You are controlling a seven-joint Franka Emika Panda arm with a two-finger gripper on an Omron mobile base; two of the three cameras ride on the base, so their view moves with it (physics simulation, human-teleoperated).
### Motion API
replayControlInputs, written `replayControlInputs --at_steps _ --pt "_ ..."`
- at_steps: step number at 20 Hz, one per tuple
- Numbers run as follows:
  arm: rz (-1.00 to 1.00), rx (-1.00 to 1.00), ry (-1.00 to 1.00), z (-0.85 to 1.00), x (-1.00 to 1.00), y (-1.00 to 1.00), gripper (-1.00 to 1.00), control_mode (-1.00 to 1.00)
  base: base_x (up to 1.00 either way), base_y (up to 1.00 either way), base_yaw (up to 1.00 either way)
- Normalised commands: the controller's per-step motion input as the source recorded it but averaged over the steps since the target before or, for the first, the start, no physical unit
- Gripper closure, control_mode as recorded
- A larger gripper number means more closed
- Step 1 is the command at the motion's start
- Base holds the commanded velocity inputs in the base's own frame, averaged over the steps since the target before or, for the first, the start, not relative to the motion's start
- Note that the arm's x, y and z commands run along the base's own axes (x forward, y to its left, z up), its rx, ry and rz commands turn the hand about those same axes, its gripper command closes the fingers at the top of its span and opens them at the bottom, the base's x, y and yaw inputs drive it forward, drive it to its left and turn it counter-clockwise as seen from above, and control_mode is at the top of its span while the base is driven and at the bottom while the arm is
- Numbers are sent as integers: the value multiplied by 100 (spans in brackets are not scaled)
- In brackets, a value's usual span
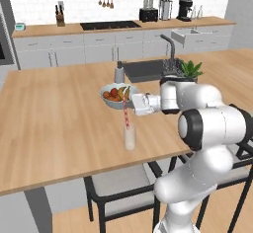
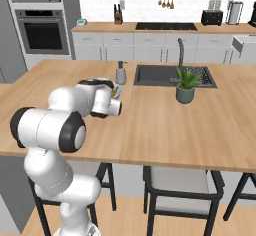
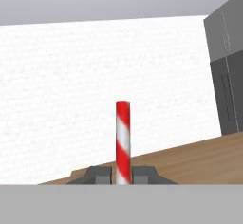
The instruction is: Take a straw from the drawer in front and place it inside the glass cup on the dining counter.
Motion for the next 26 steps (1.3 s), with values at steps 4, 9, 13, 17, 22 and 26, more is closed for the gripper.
replayControlInputs --at_steps 4,9,13,17,22,26 --pt "1 0 0 -14 -20 0 100 -100 0 0 0" --pt "0 0 -1 -20 -31 0 100 -100 0 0 0" --pt "0 0 -2 -31 -3 0 100 -100 0 0 0" --pt "0 0 -6 -29 0 0 100 -100 0 0 0" --pt "0 0 -7 -17 -1 0 -100 -100 0 0 0" --pt "0 0 -11 0 -20 -4 -100 -100 0 0 0"
